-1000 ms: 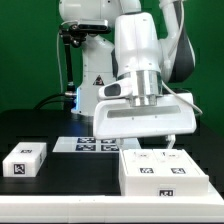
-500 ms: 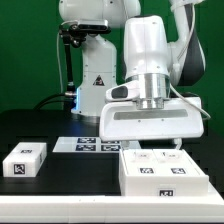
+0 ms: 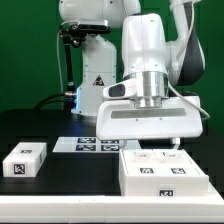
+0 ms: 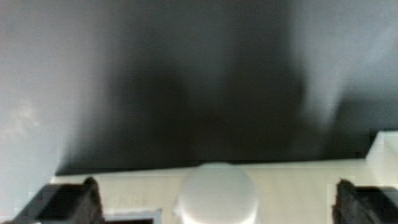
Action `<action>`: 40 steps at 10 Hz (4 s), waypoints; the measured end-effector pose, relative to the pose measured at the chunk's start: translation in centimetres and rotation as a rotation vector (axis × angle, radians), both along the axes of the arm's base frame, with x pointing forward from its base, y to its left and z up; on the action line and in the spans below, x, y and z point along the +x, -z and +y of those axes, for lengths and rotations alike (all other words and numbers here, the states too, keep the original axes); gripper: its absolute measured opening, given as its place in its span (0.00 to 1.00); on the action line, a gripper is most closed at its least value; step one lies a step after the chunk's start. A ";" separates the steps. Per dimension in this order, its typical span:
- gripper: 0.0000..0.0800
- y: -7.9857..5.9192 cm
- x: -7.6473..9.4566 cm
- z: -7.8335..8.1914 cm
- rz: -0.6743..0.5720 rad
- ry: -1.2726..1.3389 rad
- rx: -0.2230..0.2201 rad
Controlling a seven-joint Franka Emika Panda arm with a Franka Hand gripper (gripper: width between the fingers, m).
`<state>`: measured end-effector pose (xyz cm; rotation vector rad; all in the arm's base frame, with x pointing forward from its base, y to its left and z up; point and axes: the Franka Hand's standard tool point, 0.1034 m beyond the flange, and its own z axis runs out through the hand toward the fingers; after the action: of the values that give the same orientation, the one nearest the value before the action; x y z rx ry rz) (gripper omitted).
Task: Assemble cabinet
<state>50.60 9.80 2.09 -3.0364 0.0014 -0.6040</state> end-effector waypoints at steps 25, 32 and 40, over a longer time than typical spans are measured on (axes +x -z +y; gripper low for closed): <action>0.27 -5.3 -0.1 0.6 0.267 0.071 0.095; 0.27 -8.5 1.3 0.6 0.380 0.079 0.049; 0.27 -11.6 4.1 0.6 0.486 -0.002 -0.022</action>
Offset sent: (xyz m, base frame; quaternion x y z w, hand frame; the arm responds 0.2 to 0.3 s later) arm 0.0000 0.0000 0.0000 0.0000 0.0000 0.0000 1.0000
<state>54.74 10.35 13.69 -3.1149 0.0090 0.1461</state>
